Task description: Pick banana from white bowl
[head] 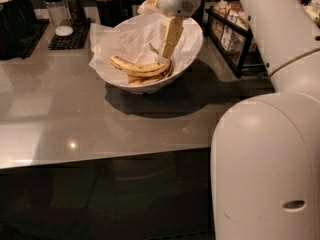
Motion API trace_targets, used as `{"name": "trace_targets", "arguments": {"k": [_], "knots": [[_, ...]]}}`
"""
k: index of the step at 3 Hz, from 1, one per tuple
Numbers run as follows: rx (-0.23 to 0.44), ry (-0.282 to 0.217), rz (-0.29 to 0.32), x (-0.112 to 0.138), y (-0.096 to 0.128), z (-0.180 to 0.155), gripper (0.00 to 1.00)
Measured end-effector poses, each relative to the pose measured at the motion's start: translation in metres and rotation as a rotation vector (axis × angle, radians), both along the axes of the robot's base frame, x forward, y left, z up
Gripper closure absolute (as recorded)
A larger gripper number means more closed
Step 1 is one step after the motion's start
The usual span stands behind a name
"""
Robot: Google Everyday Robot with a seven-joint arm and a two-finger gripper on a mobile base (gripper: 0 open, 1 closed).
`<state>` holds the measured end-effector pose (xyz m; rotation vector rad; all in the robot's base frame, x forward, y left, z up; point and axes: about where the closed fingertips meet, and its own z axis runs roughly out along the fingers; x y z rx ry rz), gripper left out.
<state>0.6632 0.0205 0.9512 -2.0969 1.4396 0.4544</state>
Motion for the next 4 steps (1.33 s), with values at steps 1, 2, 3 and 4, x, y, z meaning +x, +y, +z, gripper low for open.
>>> {"name": "trace_targets", "arguments": {"k": [1,2,3,4], "knots": [[0.004,-0.031,-0.020,0.006,0.003,0.004,0.00],[0.002,-0.044,-0.028,0.007,0.004,0.006,0.00],[0.074,-0.013,-0.110,-0.031,-0.013,0.041,0.00],[0.090,0.020,-0.173,-0.070,-0.028,0.063,0.00]]}}
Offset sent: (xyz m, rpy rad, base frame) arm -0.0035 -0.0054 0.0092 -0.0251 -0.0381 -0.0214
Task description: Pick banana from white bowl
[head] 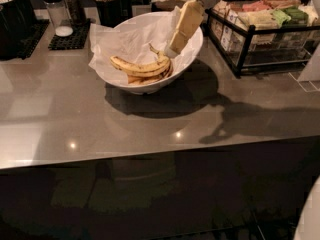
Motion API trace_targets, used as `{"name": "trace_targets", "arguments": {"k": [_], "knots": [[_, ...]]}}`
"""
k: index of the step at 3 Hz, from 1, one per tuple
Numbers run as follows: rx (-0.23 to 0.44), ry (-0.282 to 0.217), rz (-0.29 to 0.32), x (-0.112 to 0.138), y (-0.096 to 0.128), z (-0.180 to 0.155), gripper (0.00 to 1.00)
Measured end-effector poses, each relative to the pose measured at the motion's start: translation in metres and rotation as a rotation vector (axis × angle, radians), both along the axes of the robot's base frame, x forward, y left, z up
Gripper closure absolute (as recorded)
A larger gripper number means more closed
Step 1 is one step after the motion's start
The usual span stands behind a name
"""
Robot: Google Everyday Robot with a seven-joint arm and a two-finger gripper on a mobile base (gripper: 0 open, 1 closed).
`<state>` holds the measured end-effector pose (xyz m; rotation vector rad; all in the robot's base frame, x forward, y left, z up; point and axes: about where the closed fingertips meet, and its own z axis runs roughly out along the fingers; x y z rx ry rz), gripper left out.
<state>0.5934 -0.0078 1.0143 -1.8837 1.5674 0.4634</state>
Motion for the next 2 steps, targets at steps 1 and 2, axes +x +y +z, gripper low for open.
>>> {"name": "trace_targets", "arguments": {"k": [1,2], "knots": [[0.008,-0.006,0.004,0.005,0.003,-0.001,0.00],[0.031,0.006,-0.001,0.027,0.004,-0.019,0.00]]}}
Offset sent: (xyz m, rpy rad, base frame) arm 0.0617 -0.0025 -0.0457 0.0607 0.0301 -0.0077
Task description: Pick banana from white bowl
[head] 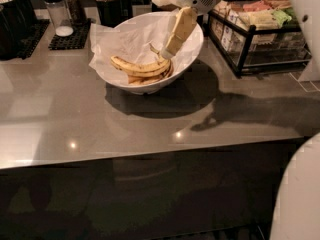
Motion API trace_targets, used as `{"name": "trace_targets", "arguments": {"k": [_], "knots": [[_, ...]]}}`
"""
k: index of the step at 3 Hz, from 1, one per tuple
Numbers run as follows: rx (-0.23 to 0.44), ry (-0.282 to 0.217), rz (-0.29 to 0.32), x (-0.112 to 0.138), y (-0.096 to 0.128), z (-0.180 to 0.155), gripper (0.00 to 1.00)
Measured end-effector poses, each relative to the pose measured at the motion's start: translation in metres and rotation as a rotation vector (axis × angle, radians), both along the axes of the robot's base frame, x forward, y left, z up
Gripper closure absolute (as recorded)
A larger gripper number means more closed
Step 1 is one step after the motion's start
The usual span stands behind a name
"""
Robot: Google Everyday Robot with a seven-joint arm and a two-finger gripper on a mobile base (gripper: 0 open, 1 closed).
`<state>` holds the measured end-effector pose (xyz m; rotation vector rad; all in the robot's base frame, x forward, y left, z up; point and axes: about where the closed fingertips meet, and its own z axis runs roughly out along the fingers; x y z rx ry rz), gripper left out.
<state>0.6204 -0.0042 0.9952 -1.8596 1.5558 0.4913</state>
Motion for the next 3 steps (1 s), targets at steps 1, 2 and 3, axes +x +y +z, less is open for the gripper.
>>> {"name": "trace_targets", "arguments": {"k": [1,2,3], "knots": [[0.012,0.034,0.019,0.022,0.008,-0.032,0.00],[0.017,0.070,0.028,0.032,0.012,-0.056,0.00],[0.017,0.071,0.028,0.032,0.013,-0.058,0.18]]}}
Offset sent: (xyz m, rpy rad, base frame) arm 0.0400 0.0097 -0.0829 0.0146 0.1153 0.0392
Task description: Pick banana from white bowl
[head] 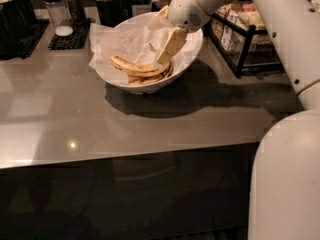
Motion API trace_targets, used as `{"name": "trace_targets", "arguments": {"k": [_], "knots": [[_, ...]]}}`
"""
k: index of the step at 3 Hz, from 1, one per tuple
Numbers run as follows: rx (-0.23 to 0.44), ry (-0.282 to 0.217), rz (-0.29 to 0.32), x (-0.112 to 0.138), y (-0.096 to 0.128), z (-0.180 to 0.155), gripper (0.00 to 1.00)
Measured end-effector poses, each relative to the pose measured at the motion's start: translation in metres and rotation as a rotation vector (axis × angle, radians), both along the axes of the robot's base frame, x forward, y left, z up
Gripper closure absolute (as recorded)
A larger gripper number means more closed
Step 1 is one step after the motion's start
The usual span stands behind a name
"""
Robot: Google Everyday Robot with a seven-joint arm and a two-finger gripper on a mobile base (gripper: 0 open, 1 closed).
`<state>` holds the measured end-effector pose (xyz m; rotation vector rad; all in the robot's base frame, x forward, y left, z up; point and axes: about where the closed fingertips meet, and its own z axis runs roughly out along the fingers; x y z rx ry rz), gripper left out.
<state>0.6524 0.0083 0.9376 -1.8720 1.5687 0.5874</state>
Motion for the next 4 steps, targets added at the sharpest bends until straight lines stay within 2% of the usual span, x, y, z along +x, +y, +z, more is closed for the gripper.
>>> {"name": "trace_targets", "arguments": {"k": [1,3,4], "knots": [[0.004,0.004,0.004,0.001,0.003,-0.002,0.27],[0.061,0.085,0.064,0.017,0.034,-0.042,0.24],[0.078,0.122,0.076,0.022,0.042,-0.058,0.24]]}}
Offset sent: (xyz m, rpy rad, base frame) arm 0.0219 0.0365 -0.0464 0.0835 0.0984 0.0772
